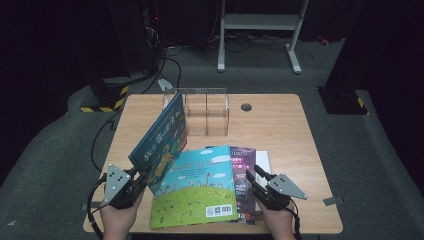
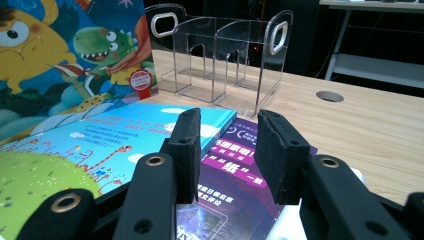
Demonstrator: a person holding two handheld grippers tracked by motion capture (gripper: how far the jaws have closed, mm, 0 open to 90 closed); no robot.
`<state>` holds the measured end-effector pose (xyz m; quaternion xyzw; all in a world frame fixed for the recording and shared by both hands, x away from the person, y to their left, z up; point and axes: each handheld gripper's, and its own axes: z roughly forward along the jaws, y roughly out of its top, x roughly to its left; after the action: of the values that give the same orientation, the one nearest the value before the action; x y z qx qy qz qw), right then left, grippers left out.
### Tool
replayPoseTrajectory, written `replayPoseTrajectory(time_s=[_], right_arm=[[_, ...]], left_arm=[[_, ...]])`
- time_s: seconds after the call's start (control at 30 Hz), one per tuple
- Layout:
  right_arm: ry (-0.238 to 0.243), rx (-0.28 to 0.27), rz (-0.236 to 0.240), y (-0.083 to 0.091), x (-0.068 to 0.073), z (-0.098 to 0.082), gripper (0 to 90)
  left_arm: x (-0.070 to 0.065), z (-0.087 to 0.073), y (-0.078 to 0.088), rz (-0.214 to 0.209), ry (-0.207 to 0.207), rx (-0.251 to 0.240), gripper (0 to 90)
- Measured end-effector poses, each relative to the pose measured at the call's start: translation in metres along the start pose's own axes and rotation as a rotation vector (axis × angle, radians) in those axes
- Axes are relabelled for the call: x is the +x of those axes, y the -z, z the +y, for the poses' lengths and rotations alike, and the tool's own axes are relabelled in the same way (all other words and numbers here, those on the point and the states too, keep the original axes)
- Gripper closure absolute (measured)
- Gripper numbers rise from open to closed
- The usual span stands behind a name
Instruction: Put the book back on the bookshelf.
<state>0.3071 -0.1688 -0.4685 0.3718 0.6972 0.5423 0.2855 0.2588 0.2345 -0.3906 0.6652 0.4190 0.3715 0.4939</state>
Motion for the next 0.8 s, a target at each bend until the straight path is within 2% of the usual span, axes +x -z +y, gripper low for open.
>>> replayPoseTrajectory(time_s=[0.1,0.23,0.47,0.67,0.8], right_arm=[[0.002,-0.001,0.004,-0.001,0.0,0.001,62.4],[-0.002,-0.005,0.01,-0.003,-0.001,0.001,62.5],[-0.013,-0.007,0.016,-0.006,-0.002,0.003,62.6],[-0.015,-0.016,0.013,-0.006,-0.006,0.005,62.6],[-0.027,-0.013,0.008,-0.007,-0.009,0.004,62.7]], left_arm=[[-0.001,-0.001,0.001,0.024,0.002,-0.007,82.2],[0.007,-0.004,0.004,0.021,0.024,-0.014,82.4],[0.017,-0.011,0.01,0.057,0.042,-0.036,82.5],[0.029,-0.018,0.018,0.081,0.092,-0.056,82.7],[0.04,-0.023,0.026,0.098,0.108,-0.053,82.8]])
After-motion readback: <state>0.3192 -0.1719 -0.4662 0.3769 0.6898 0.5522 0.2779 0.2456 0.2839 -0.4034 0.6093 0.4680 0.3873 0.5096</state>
